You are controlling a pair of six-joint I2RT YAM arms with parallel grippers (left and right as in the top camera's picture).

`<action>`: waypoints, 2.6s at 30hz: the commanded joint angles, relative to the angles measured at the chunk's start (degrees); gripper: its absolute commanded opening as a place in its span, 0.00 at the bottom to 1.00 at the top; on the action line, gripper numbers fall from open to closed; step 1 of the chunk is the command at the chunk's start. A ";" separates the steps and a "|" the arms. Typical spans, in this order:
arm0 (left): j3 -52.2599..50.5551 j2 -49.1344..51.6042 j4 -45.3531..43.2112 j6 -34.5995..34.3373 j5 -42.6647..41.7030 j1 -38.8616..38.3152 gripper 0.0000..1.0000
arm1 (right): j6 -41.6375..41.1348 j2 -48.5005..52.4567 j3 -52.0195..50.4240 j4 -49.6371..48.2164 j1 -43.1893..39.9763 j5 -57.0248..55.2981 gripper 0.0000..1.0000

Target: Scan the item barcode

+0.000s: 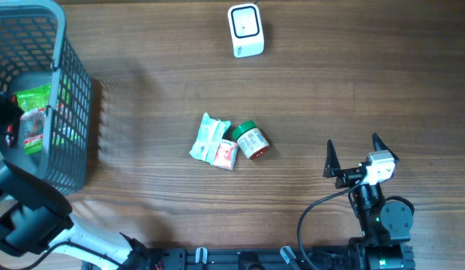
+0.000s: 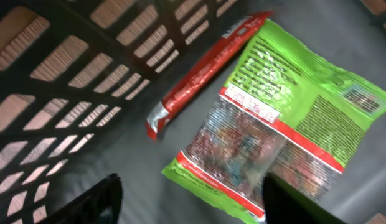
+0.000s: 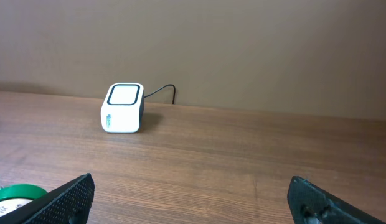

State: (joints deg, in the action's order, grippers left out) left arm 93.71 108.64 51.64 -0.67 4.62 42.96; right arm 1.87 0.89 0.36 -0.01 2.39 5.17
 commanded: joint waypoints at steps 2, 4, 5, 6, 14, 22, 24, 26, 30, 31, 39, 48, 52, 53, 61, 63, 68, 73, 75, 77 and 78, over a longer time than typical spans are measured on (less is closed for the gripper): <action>0.04 3.89 -0.83 0.48 -1.79 1.51 0.62 | 1.01 -0.31 -0.07 -0.31 -0.39 0.92 1.00; 0.04 5.25 -1.05 0.48 -1.79 1.57 0.58 | 1.01 -0.31 -0.07 -0.31 -0.39 0.92 1.00; 0.04 5.90 -1.09 0.48 -1.77 1.57 0.55 | 0.98 -0.31 -0.07 -0.33 -0.39 0.92 1.00; 0.04 6.78 -1.27 0.50 -1.44 1.57 0.54 | 1.01 -0.31 -0.07 -0.31 -0.39 0.92 1.00; 0.04 10.29 -3.91 0.50 0.96 1.57 0.45 | 0.98 -0.31 -0.07 -0.31 -0.39 0.92 1.00; 0.04 13.11 -7.17 3.30 1.01 1.57 0.38 | 1.01 -0.31 -0.07 -0.33 -0.39 0.92 1.00; 0.04 13.99 -7.78 3.32 1.05 1.57 0.39 | 0.98 -0.31 -0.07 -0.33 -0.39 0.92 1.00; 0.04 14.67 -8.55 3.76 1.05 1.57 0.41 | 0.98 -0.31 -0.07 -0.33 -0.39 0.92 1.00; 0.04 15.15 -9.92 4.96 1.27 1.57 0.42 | 0.98 -0.31 -0.07 -0.31 -0.39 0.92 1.00; 0.04 15.19 -10.14 4.96 1.27 1.57 0.42 | 0.98 -0.31 -0.07 -0.31 -0.39 0.92 1.00; -0.02 17.20 -10.38 4.94 1.22 1.57 0.29 | 1.01 -0.31 -0.07 -0.33 -0.39 0.92 1.00; -0.72 18.73 -10.21 4.96 1.25 1.57 0.04 | 0.98 -0.31 -0.07 -0.31 -0.39 0.92 1.00; -0.70 18.49 -9.35 4.96 1.25 1.55 0.04 | 0.98 -0.31 -0.07 -0.31 -0.39 0.92 1.00; -0.70 18.16 -8.94 4.96 1.25 1.53 0.04 | 0.98 -0.31 -0.07 -0.33 -0.39 0.92 1.00; -0.70 13.77 -8.22 9.49 1.29 -0.04 0.20 | 0.98 -0.31 -0.07 -0.33 -0.39 0.92 1.00; -0.70 12.33 -8.15 10.32 1.55 -0.90 0.26 | 0.98 -0.31 -0.07 -0.33 -0.39 0.92 1.00; -0.70 8.48 -7.08 12.70 11.41 -4.37 0.52 | 0.98 -0.31 -0.07 -0.33 -0.39 0.92 1.00; -0.70 6.71 -7.50 15.50 13.88 -6.43 0.57 | 1.01 -0.31 -0.07 -0.33 -0.39 0.92 1.00; -0.72 6.69 -7.48 16.68 13.88 -6.95 0.57 | 0.98 -0.31 -0.07 -0.33 -0.39 0.92 1.00; -0.72 6.78 -7.74 17.05 13.90 -7.13 0.55 | 1.01 -0.31 -0.07 -0.33 -0.39 0.92 1.00; -0.72 6.78 -8.17 18.01 13.86 -7.10 0.53 | 1.01 -0.31 -0.07 -0.31 -0.39 0.92 1.00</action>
State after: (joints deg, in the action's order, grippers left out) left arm 93.25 116.44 44.14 14.09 16.82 35.81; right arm 1.87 0.89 0.36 -0.01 2.39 5.17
